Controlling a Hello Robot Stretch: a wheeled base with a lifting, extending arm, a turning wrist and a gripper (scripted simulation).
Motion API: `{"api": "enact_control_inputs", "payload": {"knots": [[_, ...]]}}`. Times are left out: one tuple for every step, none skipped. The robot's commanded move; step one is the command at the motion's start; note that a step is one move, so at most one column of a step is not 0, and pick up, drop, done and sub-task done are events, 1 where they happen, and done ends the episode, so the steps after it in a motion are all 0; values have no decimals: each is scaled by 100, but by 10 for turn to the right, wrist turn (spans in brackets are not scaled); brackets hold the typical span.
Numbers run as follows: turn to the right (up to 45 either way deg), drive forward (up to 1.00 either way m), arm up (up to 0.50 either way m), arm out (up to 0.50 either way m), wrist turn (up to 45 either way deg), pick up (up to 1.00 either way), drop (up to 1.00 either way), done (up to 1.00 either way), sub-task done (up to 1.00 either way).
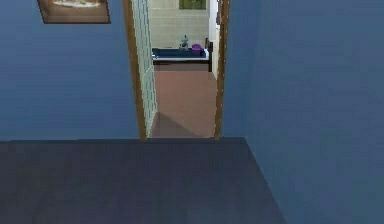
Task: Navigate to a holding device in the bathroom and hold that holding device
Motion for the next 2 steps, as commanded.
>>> {"api": "enact_control_inputs", "payload": {"knots": [[0,0,0,0,240,0,0,0,0],[0,0,0,0,0,100,0,0,0]]}}
